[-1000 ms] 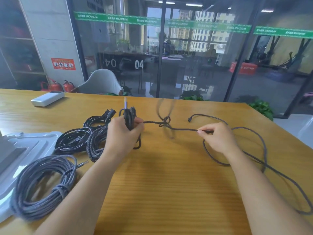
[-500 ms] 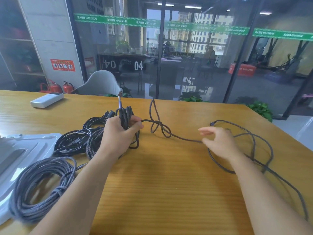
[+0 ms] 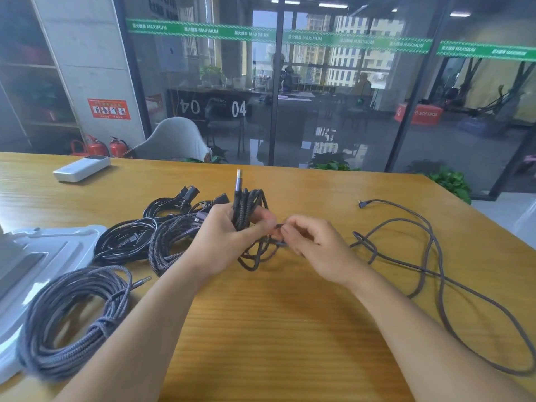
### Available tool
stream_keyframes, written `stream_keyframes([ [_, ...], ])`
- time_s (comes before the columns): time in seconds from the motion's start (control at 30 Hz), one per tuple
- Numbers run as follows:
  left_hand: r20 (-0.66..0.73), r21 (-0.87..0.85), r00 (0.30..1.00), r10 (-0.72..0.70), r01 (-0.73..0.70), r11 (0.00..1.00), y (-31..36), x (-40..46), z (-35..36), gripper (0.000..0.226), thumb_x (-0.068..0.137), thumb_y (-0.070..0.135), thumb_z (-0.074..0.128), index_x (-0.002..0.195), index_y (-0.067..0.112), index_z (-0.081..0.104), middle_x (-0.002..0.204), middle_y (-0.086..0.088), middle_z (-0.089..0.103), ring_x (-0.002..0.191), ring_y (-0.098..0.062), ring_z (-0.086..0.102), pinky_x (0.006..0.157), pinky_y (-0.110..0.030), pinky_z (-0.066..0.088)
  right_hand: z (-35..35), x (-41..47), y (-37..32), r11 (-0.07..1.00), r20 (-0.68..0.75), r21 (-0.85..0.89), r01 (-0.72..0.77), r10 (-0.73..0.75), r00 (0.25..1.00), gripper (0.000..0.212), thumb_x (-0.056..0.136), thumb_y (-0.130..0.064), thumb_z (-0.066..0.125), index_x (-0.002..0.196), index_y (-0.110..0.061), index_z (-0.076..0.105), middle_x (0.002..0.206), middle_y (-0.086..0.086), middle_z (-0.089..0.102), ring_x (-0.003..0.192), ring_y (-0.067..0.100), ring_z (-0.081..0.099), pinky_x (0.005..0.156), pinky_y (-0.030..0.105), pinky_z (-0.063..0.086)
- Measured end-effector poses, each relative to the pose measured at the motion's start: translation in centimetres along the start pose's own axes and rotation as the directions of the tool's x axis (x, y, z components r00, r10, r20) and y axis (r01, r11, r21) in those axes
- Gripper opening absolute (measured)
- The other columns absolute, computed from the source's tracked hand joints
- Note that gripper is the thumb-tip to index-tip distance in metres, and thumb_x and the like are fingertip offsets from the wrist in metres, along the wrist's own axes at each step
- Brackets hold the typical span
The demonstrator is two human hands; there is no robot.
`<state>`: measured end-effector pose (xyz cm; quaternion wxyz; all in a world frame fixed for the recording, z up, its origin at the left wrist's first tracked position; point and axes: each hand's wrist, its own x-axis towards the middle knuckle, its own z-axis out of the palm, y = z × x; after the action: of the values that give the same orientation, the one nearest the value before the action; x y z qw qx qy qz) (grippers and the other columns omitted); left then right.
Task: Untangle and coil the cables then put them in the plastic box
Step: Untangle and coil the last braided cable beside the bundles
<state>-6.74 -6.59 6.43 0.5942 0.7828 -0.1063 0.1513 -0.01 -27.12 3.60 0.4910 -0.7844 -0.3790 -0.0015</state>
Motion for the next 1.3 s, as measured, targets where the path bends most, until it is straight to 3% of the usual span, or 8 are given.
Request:
stream_keyframes([
  [0.13, 0.034, -0.155, 0.992, -0.119, 0.123, 0.980, 0.2, 0.2, -0.9, 0.051, 0.105, 0.054, 0.050, 0.101, 0.009, 0.073, 0.069, -0.011, 0.052, 0.050, -0.017, 0.025, 0.049, -0.028, 0.021, -2.1, -0.2, -0.2, 0.977, 0.191, 0.120, -0.174, 0.149, 0.970, 0.030, 0.107, -0.024, 0.059, 0.093, -0.005, 0.077, 0.061, -0.003, 0.048, 0.064, 0.013, 0.041, 0.073, 0.034, 0.040],
  [0.23, 0.127, -0.338, 0.968, -0.218, 0.249, 0.908, 0.7, 0.4, -1.4, 0.064, 0.102, 0.062, 0.036, 0.096, 0.008, 0.068, 0.061, -0.003, 0.033, 0.057, -0.019, 0.011, 0.048, -0.028, 0.013, -3.6, -0.4, 0.3, 0.966, 0.212, -0.071, -0.250, 0.260, 0.942, 0.019, 0.101, -0.024, 0.069, 0.093, -0.015, 0.083, 0.084, -0.001, 0.077, 0.084, 0.015, 0.069, 0.088, 0.033, 0.056],
  [0.37, 0.235, -0.387, 0.940, -0.246, 0.323, 0.864, 1.1, 0.2, -0.7, 0.058, 0.106, 0.056, 0.031, 0.088, 0.010, 0.061, 0.058, 0.001, 0.021, 0.054, -0.016, 0.009, 0.046, -0.024, 0.014, -5.0, -0.7, 0.6, 0.867, 0.186, -0.349, -0.355, 0.435, 0.881, 0.019, 0.095, -0.048, 0.071, 0.089, -0.035, 0.083, 0.088, -0.011, 0.077, 0.089, 0.012, 0.070, 0.092, 0.044, 0.056],
  [0.63, 0.429, -0.166, 0.875, -0.224, 0.320, 0.933, 1.7, -0.4, 0.0, 0.055, 0.098, 0.059, 0.040, 0.088, 0.009, 0.061, 0.058, 0.000, 0.024, 0.053, -0.017, 0.016, 0.054, -0.033, 0.014, -4.7, 0.1, 1.0, 0.553, -0.273, -0.756, -0.349, 0.218, 0.937, 0.081, 0.075, -0.097, 0.042, 0.054, -0.019, 0.048, 0.049, -0.008, 0.050, 0.077, 0.021, 0.050, 0.065, 0.034, 0.039],
  [0.7, 0.452, -0.089, 0.865, -0.219, 0.288, 0.953, 1.8, -0.4, 0.6, 0.057, 0.101, 0.056, 0.038, 0.090, 0.007, 0.063, 0.056, -0.002, 0.026, 0.052, -0.017, 0.019, 0.054, -0.034, 0.014, -3.7, 0.6, -0.1, 0.598, -0.343, -0.730, -0.330, 0.097, 0.934, 0.080, 0.077, -0.093, 0.047, 0.052, -0.019, 0.035, 0.044, -0.008, 0.037, 0.052, 0.019, 0.039, 0.051, 0.032, 0.031],
  [0.83, 0.445, 0.057, 0.862, -0.241, 0.241, 0.969, 1.4, -0.4, 1.9, 0.058, 0.111, 0.047, 0.036, 0.099, 0.000, 0.068, 0.055, -0.002, 0.032, 0.052, -0.017, 0.026, 0.048, -0.025, 0.023, -1.8, 1.2, -1.4, 0.841, -0.459, -0.466, -0.273, 0.034, 0.888, 0.063, 0.087, -0.057, 0.076, 0.055, -0.016, 0.041, 0.046, -0.003, 0.039, 0.049, 0.018, 0.034, 0.050, 0.035, 0.030],
  [1.03, 0.160, 0.107, 0.972, -0.172, 0.156, 0.982, 0.2, -0.2, 4.2, 0.053, 0.112, 0.041, 0.040, 0.078, 0.009, 0.064, 0.047, 0.008, 0.041, 0.044, -0.009, 0.036, 0.046, -0.018, 0.032, -0.4, 0.6, -3.4, 0.985, -0.303, 0.018, -0.174, 0.171, 0.937, 0.034, 0.106, -0.020, 0.050, 0.077, -0.008, 0.063, 0.063, 0.002, 0.053, 0.057, 0.017, 0.049, 0.060, 0.039, 0.042],
  [1.3, -0.039, -0.017, 0.981, -0.188, 0.187, 0.982, -0.4, 0.0, 4.4, 0.054, 0.108, 0.054, 0.040, 0.068, 0.019, 0.050, 0.051, 0.013, 0.038, 0.048, -0.009, 0.033, 0.051, -0.025, 0.029, 0.5, 0.0, -3.7, 0.996, -0.196, -0.070, -0.055, 0.041, 0.980, 0.025, 0.108, -0.022, 0.056, 0.115, -0.028, 0.079, 0.089, -0.009, 0.074, 0.092, 0.017, 0.070, 0.089, 0.043, 0.057],
])
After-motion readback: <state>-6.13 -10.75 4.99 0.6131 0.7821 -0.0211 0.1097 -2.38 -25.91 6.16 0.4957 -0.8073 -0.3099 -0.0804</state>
